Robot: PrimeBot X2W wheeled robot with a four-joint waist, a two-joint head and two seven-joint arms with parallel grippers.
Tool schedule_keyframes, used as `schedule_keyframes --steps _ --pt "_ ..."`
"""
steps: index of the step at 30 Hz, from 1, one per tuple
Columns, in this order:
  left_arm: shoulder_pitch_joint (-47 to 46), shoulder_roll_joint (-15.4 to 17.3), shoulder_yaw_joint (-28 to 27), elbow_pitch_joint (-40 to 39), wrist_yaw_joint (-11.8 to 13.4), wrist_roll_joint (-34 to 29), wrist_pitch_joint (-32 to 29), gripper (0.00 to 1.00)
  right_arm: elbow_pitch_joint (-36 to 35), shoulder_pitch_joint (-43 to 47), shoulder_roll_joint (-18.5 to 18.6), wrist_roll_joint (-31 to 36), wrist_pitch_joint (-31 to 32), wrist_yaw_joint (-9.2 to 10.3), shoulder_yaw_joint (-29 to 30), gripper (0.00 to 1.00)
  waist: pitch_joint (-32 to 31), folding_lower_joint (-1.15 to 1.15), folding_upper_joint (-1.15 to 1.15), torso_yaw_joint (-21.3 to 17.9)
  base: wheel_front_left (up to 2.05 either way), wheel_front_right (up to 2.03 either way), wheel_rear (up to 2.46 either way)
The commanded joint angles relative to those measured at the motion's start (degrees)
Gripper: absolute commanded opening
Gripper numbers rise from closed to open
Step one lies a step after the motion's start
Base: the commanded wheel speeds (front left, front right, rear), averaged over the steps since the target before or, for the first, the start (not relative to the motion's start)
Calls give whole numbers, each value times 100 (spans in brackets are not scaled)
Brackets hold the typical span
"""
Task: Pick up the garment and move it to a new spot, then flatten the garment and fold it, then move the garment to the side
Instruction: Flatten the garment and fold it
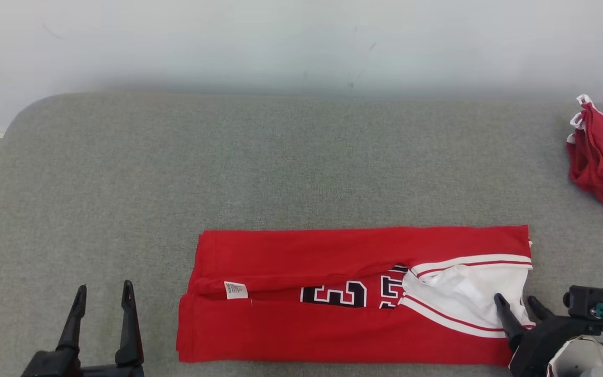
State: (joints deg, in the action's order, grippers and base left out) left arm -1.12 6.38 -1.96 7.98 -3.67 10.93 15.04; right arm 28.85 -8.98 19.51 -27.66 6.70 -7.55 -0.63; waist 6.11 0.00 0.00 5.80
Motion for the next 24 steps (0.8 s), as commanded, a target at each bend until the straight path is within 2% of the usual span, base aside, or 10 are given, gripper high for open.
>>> schedule_keyframes --steps 1,2,3,9,16,20,24 --pt "67 -46 -46 -31 -41 -36 18 100 68 -36 -53 5 27 17 -72 73 -4 0 0 -5 0 0 0" --pt "90 -64 -90 -26 -74 -83 18 100 99 -62 -65 -5 17 17 -149 5 -7 0 0 -9 0 0 0" --pt "97 -79 -122 -28 -87 -128 18 100 132 -87 -87 -50 16 16 -218 0 -7 0 0 -12 0 0 0" --pt "126 -143 -230 -2 -192 -368 18 100 356 -260 47 -173 -191 17 -296 0 -106 0 0 -33 0 0 0" --pt "254 -199 -359 11 -269 -455 18 100 590 -242 551 -152 -530 17 24 0 -278 0 0 -146 0 0 0" --pt "328 -232 -408 0 -282 -480 18 100 542 -146 763 -169 -584 17 201 0 -333 0 0 -238 0 0 0" --pt "366 -251 -454 -20 -298 -492 18 100 245 -92 757 -111 -570 17 187 0 -353 0 0 -332 0 0 0"
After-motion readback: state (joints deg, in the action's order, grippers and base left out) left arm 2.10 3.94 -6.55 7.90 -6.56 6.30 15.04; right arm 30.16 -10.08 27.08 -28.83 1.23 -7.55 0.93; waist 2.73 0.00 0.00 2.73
